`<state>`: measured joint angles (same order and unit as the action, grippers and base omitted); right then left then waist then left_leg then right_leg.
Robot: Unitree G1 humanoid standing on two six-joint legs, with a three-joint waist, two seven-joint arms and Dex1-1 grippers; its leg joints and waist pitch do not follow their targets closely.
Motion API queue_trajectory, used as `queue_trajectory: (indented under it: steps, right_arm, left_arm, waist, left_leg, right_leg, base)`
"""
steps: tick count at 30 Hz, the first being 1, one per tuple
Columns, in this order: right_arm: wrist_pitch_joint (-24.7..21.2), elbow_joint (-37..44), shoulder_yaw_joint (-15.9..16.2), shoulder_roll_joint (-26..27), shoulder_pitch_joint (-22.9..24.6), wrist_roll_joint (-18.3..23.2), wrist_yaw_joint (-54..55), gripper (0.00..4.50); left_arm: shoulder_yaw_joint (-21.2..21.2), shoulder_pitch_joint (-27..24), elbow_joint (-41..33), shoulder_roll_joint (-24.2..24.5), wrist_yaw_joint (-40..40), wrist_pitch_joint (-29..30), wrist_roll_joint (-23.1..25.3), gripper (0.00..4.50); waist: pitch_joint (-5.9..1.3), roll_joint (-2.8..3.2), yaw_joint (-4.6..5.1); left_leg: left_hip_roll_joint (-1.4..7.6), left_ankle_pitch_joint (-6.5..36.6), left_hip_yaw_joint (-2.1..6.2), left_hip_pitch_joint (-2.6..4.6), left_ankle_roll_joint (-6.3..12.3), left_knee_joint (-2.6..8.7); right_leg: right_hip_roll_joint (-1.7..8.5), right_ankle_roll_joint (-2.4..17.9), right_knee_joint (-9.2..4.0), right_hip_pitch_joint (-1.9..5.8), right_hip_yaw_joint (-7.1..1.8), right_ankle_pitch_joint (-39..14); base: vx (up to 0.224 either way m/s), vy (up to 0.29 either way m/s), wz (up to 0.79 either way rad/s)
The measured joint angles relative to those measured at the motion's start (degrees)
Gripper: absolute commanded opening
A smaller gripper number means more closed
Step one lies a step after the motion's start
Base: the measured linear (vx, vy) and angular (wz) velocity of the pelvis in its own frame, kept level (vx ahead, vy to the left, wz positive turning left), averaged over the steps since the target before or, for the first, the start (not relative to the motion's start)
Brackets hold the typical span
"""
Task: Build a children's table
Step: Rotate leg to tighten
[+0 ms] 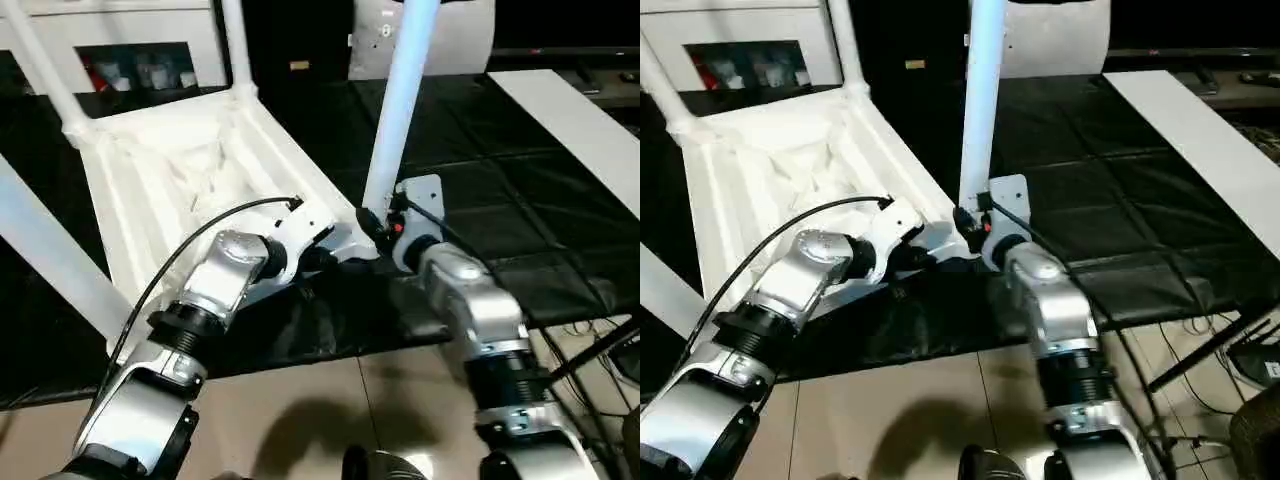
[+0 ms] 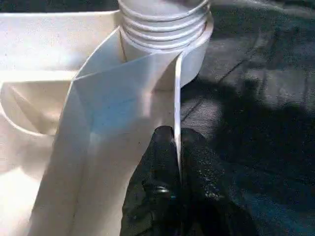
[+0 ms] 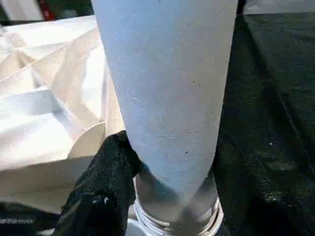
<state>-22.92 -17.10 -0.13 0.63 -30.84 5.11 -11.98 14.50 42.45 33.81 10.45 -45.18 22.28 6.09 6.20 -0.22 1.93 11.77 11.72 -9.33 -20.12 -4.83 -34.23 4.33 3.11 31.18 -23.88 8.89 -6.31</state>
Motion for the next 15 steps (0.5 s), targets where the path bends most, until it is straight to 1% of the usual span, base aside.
queue_trajectory:
  steps: [3, 4, 5, 7, 9, 11, 12, 13, 15]
  right_arm:
    - [1.82, 0.29, -0.27, 0.67, 0.99, -0.03, 0.47, 2.78]
    - [2.36, 0.57, -0.25, 0.36, 1.45, -0.04, 0.06, 3.03]
    - [2.73, 0.94, 0.05, -0.55, 1.96, -0.04, -1.19, 3.14]
    - [3.08, 2.29, 0.8, -3.33, 3.22, 0.64, -5.87, 3.2]
    - [3.0, 3.3, 0.84, -4.4, 4.08, 1.57, -8.47, 3.41]
    - [1.99, 4.88, 1.19, -7.41, 4.92, 3.0, -12.8, 3.64]
    - [1.55, 6.45, 1.51, -9.92, 5.91, 4.28, -16.15, 3.64]
    - [0.93, 8.43, 2.38, -13.36, 6.96, 5.76, -20.9, 3.75]
    - [0.8, 10.34, 2.98, -17.55, 7.52, 6.73, -26.97, 4.0]
  left_arm:
    - [0.79, -0.2, 0.0, -0.03, -0.14, -1.96, 0.72, 0.0]
    - [1.11, -0.24, 0.0, -0.02, -0.23, -2.66, 1.0, 0.0]
    - [1.24, -0.39, 0.0, 0.09, -0.62, -3.35, 1.04, 0.0]
    - [1.62, -0.58, 0.0, 0.63, -2.11, -4.8, 1.03, 0.0]
    - [1.66, -0.77, -0.04, 1.1, -3.45, -5.62, 0.98, 0.0]
    - [1.91, -1.37, -0.38, 2.19, -5.75, -7.43, 0.74, 0.0]
    - [2.26, -1.67, -0.54, 2.97, -7.69, -8.39, 0.31, 0.0]
    - [2.8, -2.17, -0.66, 3.98, -10.31, -10.32, -0.1, 0.0]
    - [3.49, -2.69, -0.78, 5.32, -13.73, -12.95, -0.43, 0.0]
  waist:
    - [0.0, 0.0, -0.42]
    - [0.0, 0.0, -0.63]
    - [0.0, 0.01, -0.72]
    - [0.0, 0.01, -0.8]
    - [-0.02, 0.05, -0.83]
    - [-0.06, 0.19, -0.92]
    - [-0.07, 0.23, -1.01]
    - [-0.07, 0.25, -1.41]
    - [-0.07, 0.25, -2.12]
  left_leg:
    - [0.01, 0.0, 0.01, 0.0, 0.0, 0.06]
    - [0.01, 0.0, 0.01, 0.0, 0.01, 0.07]
    - [0.01, 0.0, 0.0, 0.0, 0.01, 0.07]
    - [0.01, 0.0, -0.01, 0.0, 0.01, 0.08]
    - [0.02, 0.0, -0.01, 0.0, 0.01, 0.1]
    - [0.02, -0.01, -0.04, 0.0, 0.02, 0.1]
    - [0.01, 0.0, -0.05, 0.01, 0.02, 0.11]
    - [0.02, 0.0, -0.03, 0.0, 0.02, 0.11]
    - [0.02, -0.01, -0.05, 0.02, 0.03, 0.1]
  right_leg:
    - [-0.01, 0.0, 0.03, -0.03, -0.01, 0.02]
    - [-0.01, 0.0, 0.04, -0.03, -0.01, 0.02]
    - [0.0, 0.0, 0.04, -0.03, -0.02, 0.02]
    - [0.0, 0.01, 0.04, -0.03, -0.02, 0.02]
    - [-0.01, 0.01, 0.07, -0.05, -0.03, 0.02]
    - [-0.01, 0.01, 0.08, -0.06, -0.03, 0.02]
    - [-0.02, 0.01, 0.07, -0.06, -0.04, 0.02]
    - [-0.02, 0.0, 0.08, -0.05, -0.03, 0.01]
    - [-0.01, 0.01, 0.08, -0.04, -0.04, 0.02]
  base:
    - [0.0, 0.0, 0.0]
    - [0.0, 0.0, 0.0]
    - [0.0, 0.0, 0.0]
    - [0.0, 0.0, 0.0]
    - [0.0, 0.0, 0.0]
    - [0.0, 0.0, 0.0]
    - [0.0, 0.0, 0.0]
    - [0.0, 0.0, 0.0]
    - [0.0, 0.0, 0.0]
